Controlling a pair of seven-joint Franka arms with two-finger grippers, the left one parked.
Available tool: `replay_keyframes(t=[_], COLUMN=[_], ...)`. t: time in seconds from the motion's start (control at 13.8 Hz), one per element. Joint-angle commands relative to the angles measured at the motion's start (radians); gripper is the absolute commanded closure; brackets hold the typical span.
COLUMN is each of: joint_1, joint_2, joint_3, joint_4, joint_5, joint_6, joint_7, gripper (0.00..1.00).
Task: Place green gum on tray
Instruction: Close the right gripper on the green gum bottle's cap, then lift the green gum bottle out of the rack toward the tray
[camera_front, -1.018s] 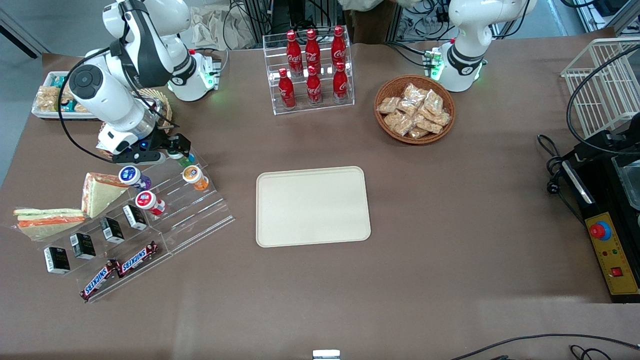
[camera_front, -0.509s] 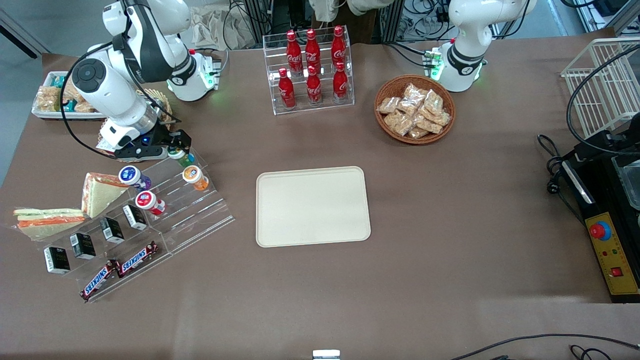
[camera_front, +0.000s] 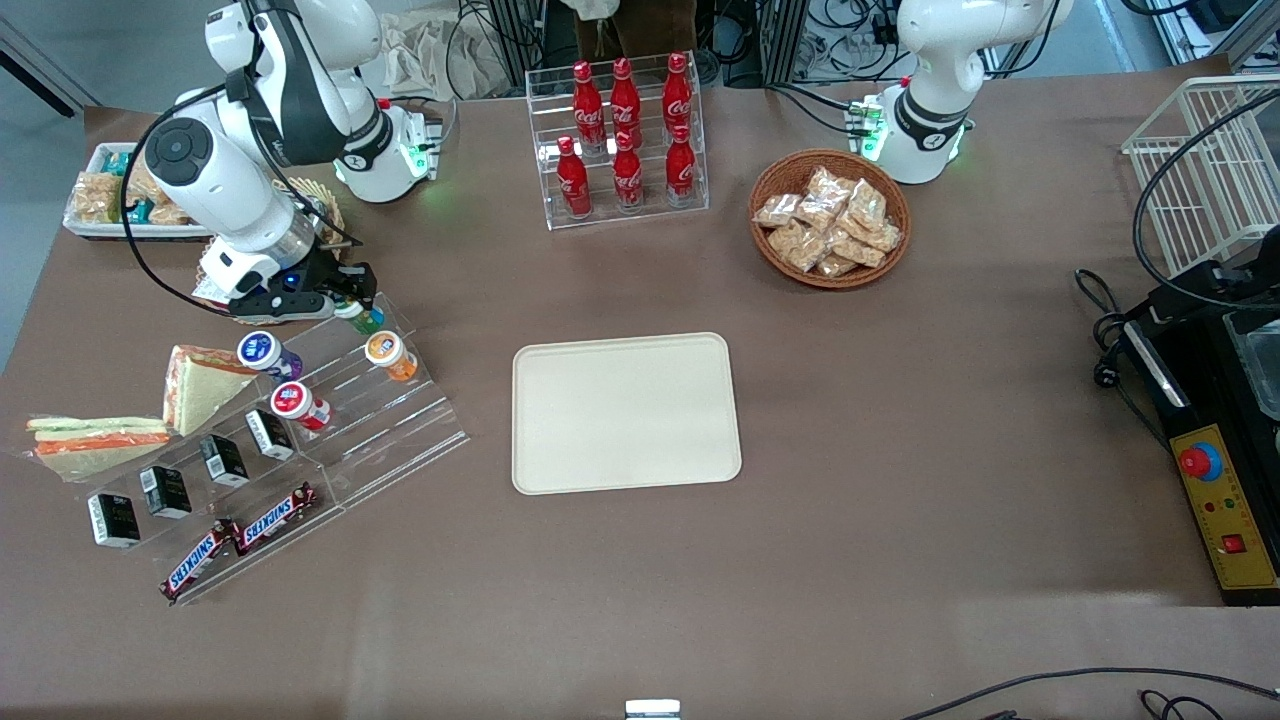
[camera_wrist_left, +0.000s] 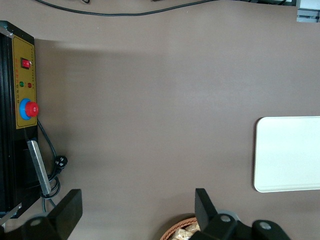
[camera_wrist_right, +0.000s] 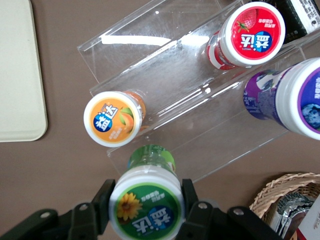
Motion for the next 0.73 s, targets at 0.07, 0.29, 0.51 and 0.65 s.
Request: replay_keyframes(t=[0.07,0.29,0.51,0.65], joint_1=[0.003,0.001,0.003,0.005], joint_2=[-0.01,0.005,0.063,0.114], joint_3=[0.025,0.028,0.028,0.028], joint_4=[0.064,0.234,0.471,0.646], joint_5=[0.019,0.019,0.022,0.024], joint_6=[-0.056,-0.217,-0.431,-0.579], joint_7=[0.027,0.036,0.042,0.05], gripper=[0.64,0.64,0.64,0.64])
